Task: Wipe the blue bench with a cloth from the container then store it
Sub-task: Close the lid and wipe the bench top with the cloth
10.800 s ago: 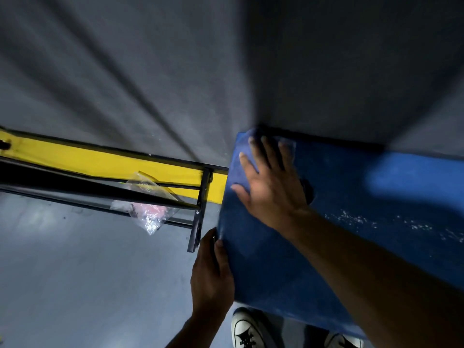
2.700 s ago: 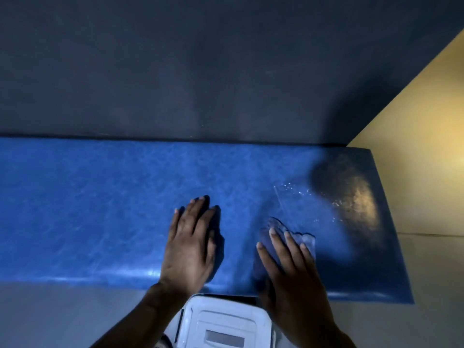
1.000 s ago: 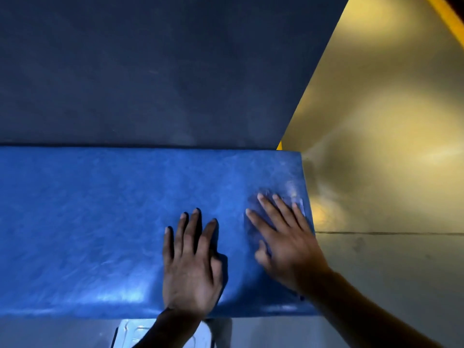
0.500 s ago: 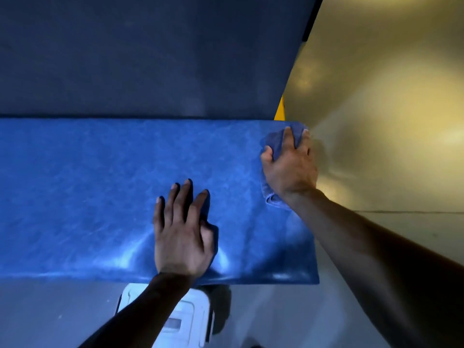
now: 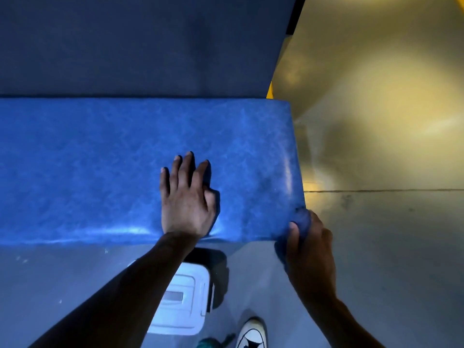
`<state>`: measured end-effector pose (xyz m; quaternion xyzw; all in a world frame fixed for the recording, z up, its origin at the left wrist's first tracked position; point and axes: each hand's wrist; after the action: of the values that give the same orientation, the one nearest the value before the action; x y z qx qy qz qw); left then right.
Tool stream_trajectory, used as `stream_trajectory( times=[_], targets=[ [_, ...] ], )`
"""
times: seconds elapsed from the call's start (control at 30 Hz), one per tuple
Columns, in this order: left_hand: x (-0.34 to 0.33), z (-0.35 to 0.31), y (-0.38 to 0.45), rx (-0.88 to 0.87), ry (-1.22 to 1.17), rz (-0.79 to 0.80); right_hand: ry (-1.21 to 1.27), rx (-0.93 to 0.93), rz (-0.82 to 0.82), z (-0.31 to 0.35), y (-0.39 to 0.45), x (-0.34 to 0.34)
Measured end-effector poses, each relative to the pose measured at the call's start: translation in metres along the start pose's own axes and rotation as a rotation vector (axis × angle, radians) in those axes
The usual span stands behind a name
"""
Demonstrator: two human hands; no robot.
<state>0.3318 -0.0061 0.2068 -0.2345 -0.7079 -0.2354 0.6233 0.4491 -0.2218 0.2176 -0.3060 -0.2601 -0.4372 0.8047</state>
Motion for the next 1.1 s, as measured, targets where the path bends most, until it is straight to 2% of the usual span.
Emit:
stream_trajectory(
  times=[0.1, 0.17, 0.23, 0.33, 0.4, 0.43, 0.5, 0.57, 0.63, 0.73, 0.87, 1.03, 1.1],
  targets=[
    [0.003, 0.005, -0.002, -0.028, -0.074, 0.022, 0.240, -0.208, 0.026, -0.004, -0.025, 0.008],
    [0.005, 0.011, -0.009, -0.034, -0.171, 0.032, 0.306, -0.320, -0.026, -0.007, -0.036, 0.008],
    [0.009, 0.019, -0.027, -0.075, -0.262, 0.015, 0.317, -0.368, -0.014, -0.006, -0.049, -0.002],
    [0.020, 0.033, -0.079, -0.285, -0.279, -0.023, 0.320, -0.373, 0.043, 0.006, -0.076, -0.029],
    [0.025, 0.041, -0.125, -0.335, -0.344, 0.027, 0.366, -0.373, 0.075, 0.015, -0.097, -0.053],
    [0.025, 0.045, -0.148, -0.291, -0.409, 0.078, 0.396, -0.397, 0.098, 0.020, -0.109, -0.067],
    [0.025, 0.053, -0.191, -0.088, -0.562, 0.241, 0.522, -0.474, 0.166, 0.030, -0.130, -0.092],
    [0.020, 0.063, -0.222, 0.201, -0.814, 0.453, 0.625, -0.554, 0.346, 0.036, -0.151, -0.113],
    [0.006, 0.082, -0.248, 0.417, -0.950, 0.569, 0.641, -0.497, 0.537, 0.034, -0.173, -0.137],
    [-0.012, 0.118, -0.274, 0.589, -1.039, 0.610, 0.619, -0.479, 0.505, 0.021, -0.193, -0.181],
    [-0.035, 0.163, -0.300, 0.698, -1.004, 0.581, 0.391, -0.472, 0.510, 0.007, -0.225, -0.214],
    [-0.054, 0.195, -0.330, 0.855, -1.190, 0.738, 0.302, -0.526, 0.540, -0.013, -0.268, -0.257],
    [-0.066, 0.204, -0.337, 0.900, -1.173, 0.669, 0.295, -0.498, 0.518, -0.021, -0.271, -0.277]
  ],
)
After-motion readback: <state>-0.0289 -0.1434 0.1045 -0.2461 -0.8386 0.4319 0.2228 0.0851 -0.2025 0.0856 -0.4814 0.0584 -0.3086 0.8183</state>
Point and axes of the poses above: each hand's wrist, its own y-axis towards the middle knuckle, its own x-axis out of the back of the hand, z = x × y, and after that the axes turned 9 degrees about y, right-handed
